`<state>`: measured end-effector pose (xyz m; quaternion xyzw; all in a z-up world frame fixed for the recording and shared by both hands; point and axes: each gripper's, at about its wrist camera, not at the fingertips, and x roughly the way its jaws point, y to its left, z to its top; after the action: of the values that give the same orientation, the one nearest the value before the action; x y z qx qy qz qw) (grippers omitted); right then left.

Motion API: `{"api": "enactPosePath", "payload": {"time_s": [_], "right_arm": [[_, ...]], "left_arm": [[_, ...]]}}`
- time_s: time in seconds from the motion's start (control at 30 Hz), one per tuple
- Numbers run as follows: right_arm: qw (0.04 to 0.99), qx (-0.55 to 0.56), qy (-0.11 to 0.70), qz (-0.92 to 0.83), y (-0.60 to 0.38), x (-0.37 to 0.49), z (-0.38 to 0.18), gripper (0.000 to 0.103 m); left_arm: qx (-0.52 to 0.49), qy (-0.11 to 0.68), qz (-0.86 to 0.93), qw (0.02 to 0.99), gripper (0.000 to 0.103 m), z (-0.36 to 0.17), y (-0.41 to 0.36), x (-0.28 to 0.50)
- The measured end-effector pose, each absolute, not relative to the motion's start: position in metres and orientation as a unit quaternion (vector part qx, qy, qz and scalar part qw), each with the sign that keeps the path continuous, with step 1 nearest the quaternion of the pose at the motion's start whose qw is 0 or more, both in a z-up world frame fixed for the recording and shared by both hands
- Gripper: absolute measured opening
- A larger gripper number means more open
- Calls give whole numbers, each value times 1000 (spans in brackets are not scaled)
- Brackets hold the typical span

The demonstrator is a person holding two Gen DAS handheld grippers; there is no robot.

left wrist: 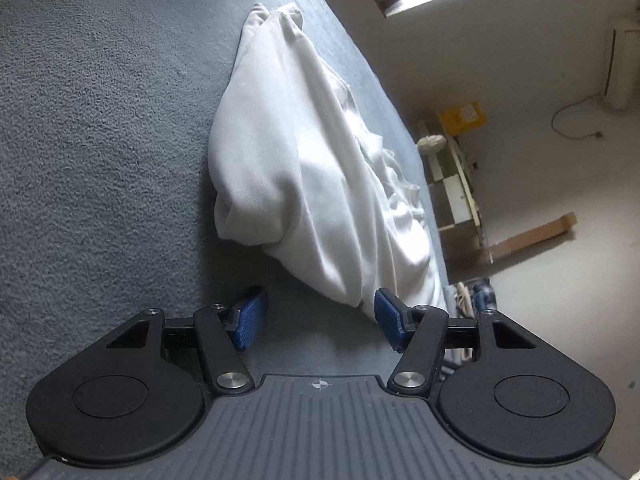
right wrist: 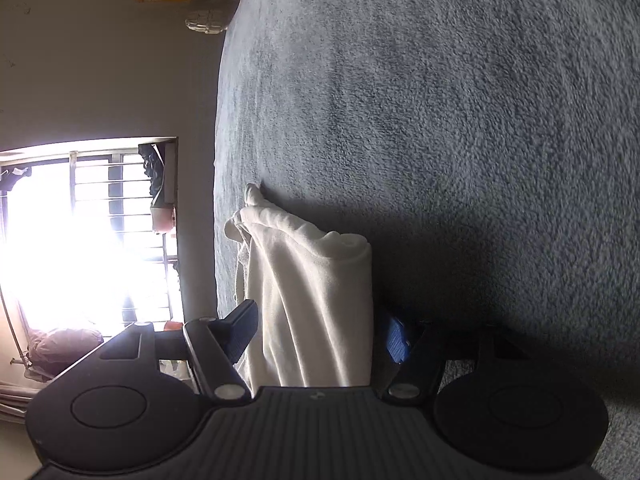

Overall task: Fold clothes
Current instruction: 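Lower the hem onto the sweatshirt and open both grippers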

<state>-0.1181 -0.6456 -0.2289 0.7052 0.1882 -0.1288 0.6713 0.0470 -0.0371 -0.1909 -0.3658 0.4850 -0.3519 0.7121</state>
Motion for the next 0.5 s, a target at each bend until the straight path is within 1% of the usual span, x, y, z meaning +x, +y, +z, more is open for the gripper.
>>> {"api": "enactPosePath", "payload": {"time_s": [0.17, 0.3, 0.37, 0.43, 0.47, 0.5], "right_arm": [[665, 715, 172, -127, -646, -116, -236, 67], [670, 711, 168, -133, -652, -101, -237, 67], [680, 701, 166, -137, -654, -90, -235, 66], [692, 688, 165, -144, -656, -79, -232, 63], [700, 679, 166, -148, -657, -73, -231, 61], [708, 669, 168, -154, -656, -73, -230, 57]], "left_arm": [[-422, 468, -332, 702, 60, -202, -29, 59], [-427, 456, -321, 712, 59, -202, -35, 68], [-428, 451, -307, 720, 56, -201, -38, 71], [-429, 447, -291, 729, 45, -201, -40, 73], [-429, 444, -283, 734, 42, -201, -41, 74], [-429, 442, -274, 738, 38, -201, -42, 75]]}}
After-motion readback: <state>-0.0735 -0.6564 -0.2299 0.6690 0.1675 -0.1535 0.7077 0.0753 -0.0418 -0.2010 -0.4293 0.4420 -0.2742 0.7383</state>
